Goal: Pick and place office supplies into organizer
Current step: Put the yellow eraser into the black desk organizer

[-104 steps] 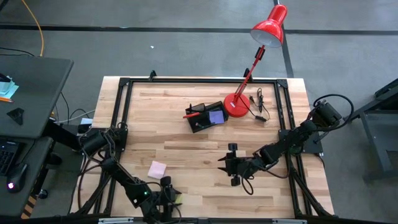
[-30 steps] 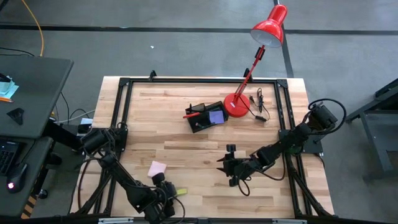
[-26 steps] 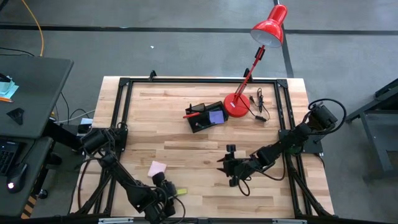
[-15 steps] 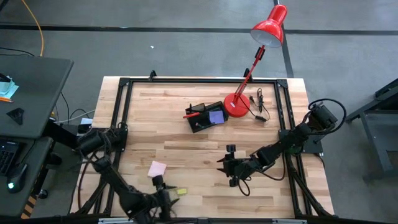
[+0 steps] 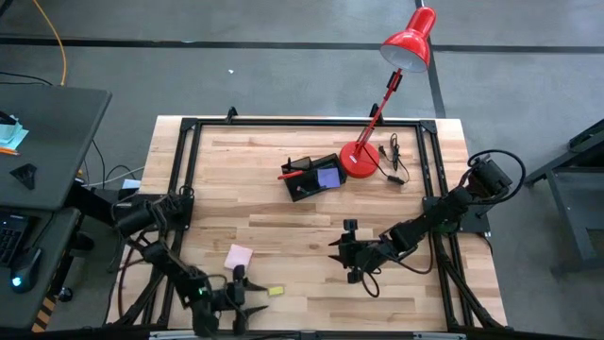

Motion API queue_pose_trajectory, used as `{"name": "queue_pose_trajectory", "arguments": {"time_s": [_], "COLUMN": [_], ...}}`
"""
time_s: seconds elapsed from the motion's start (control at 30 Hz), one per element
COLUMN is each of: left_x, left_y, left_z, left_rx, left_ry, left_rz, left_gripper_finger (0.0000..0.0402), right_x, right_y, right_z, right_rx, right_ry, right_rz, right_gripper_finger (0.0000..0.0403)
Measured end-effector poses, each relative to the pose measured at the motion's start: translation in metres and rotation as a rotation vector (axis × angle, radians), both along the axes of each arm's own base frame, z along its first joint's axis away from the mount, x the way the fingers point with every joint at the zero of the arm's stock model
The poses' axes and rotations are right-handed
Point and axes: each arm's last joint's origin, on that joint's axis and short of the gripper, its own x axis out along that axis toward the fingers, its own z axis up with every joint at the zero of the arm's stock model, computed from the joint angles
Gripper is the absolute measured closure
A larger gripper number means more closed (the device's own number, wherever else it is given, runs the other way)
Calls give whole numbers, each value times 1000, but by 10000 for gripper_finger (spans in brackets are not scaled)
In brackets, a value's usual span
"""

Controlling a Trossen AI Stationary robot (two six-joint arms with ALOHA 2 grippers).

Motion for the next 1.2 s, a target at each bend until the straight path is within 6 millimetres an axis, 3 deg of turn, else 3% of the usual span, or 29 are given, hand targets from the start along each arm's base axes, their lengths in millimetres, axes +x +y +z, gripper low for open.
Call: {"name": "queue_pose_trajectory", "arguments": {"time_s": [0.13, 0.33, 0.5, 0.93, 1.2], "left_x": [-7, 6, 16, 24, 29], "left_y": [18, 34, 43, 46, 45], "left_z": [-8, -9, -13, -16, -15], "left_rx": [-52, -64, -121, -110, -31], "left_ry": [-34, -32, 46, 134, 206], "left_rz": [-64, -16, -80, -8, -54], "left_gripper_finger": [188, 188, 188, 192, 192], "right_x": [0, 0, 0, 0, 0], "right_y": [0, 0, 0, 0, 0], "right_z": [0, 0, 0, 0, 0], "right_rx": [0, 8, 10, 7, -1], "right_ry": [-1, -1, -1, -1, -3], "right_rz": [-1, -5, -5, -3, -4], "right_gripper_finger": [263, 263, 263, 263, 263]}}
